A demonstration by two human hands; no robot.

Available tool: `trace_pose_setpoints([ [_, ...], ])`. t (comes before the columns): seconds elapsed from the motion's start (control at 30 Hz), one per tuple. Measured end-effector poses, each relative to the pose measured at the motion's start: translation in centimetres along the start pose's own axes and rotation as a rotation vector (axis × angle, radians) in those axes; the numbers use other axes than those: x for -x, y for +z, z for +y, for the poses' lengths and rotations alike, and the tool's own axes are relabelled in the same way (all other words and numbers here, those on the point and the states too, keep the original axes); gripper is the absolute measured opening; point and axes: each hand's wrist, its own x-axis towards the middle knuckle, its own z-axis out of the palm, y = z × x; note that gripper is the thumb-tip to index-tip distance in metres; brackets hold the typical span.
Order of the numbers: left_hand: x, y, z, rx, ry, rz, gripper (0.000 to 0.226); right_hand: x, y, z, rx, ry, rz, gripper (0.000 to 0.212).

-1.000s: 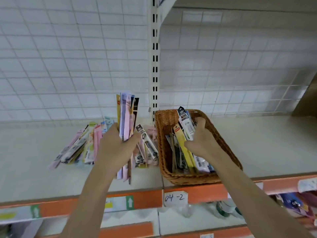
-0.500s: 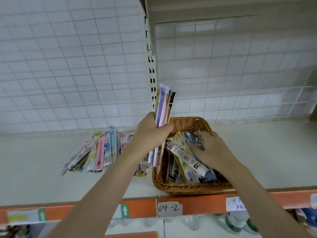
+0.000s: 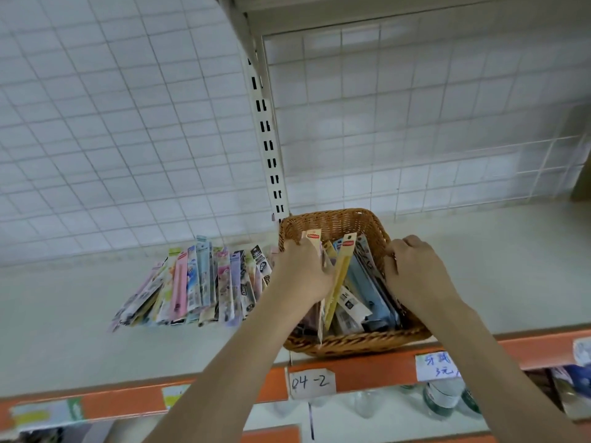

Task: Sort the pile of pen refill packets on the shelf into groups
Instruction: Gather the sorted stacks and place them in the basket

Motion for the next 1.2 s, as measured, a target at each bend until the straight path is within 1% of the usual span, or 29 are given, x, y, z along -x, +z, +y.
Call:
trace_pose_setpoints([
  [0.1, -0.4, 0.5, -0.3, 0.007, 0.047, -0.012, 0.034, -0.1, -0.1, -0.6, -0.006, -0.020, 0.006, 0.027],
  [0.17, -0.7, 1.1, -0.6, -0.020, 0.079, 0.001, 0.031, -0.3, 0.0, -1.2, -0.028, -0.039, 0.022, 0.026],
  [0.4, -1.9, 1.8, -1.1, -0.122, 0.101, 0.133, 0.042, -0.8, 0.8, -3.7, -0.074, -0.096, 0.025, 0.025],
  [0.47, -1.6, 1.2, -1.6, -0.059, 0.109, 0.167, 0.044, -0.8, 0.9, -4.4, -0.090, -0.081, 0.023, 0.024],
  [0.53, -1.1, 0.3, -3.1, 0.031, 0.090, 0.216, 0.040, -0.7, 0.9, -5.3, -0.128, -0.061, 0.022, 0.022],
  [0.63, 0.5, -0.9, -7.1, 0.206, 0.039, 0.269, 0.029, -0.4, 0.9, -7.3, -0.192, -0.065, 0.021, 0.020],
  [0.7, 2.2, -1.6, -10.5, 0.296, 0.028, 0.340, 0.021, 0.1, 1.1, -9.3, -0.229, -0.079, 0.017, 0.022],
  [0.8, 4.7, -2.6, -16.0, 0.301, -0.043, 0.441, 0.013, 1.0, 1.8, -12.7, -0.284, -0.088, 0.055, 0.024],
  [0.9, 5.6, -3.2, -21.9, 0.280, -0.164, 0.413, 0.013, 1.4, 3.1, -16.3, -0.285, -0.110, 0.088, 0.022],
  [1.0, 5.5, -3.6, -27.0, 0.303, -0.258, 0.380, 0.011, 1.2, 5.4, -20.3, -0.333, -0.129, 0.037, 0.025],
  [1.07, 5.1, -4.0, -29.5, 0.308, -0.276, 0.377, 0.009, 1.0, 7.4, -22.5, -0.299, -0.112, -0.009, 0.027],
  [1.2, 4.1, -4.7, -33.1, 0.331, -0.249, 0.338, 0.008, 0.2, 11.4, -24.7, -0.169, -0.019, -0.123, 0.034],
])
